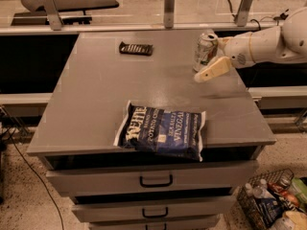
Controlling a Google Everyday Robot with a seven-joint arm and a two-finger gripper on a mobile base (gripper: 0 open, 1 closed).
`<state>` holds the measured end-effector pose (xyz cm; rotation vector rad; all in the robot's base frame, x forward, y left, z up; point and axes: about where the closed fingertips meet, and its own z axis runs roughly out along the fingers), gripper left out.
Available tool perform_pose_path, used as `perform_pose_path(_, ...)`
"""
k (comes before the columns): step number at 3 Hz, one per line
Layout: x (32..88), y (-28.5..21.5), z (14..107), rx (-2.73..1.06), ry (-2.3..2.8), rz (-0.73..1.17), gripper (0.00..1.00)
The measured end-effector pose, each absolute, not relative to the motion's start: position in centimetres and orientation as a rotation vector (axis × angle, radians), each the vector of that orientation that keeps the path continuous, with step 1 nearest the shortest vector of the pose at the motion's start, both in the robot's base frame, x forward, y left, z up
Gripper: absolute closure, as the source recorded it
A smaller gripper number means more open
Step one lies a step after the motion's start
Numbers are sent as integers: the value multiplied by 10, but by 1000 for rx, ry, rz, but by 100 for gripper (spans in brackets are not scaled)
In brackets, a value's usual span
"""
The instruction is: Knock 7up can over
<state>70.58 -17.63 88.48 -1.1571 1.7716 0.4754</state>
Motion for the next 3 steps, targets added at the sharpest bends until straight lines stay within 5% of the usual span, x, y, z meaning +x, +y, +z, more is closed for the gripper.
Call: perform_pose_path(3,609,-69,958,-1241,1431,883,0)
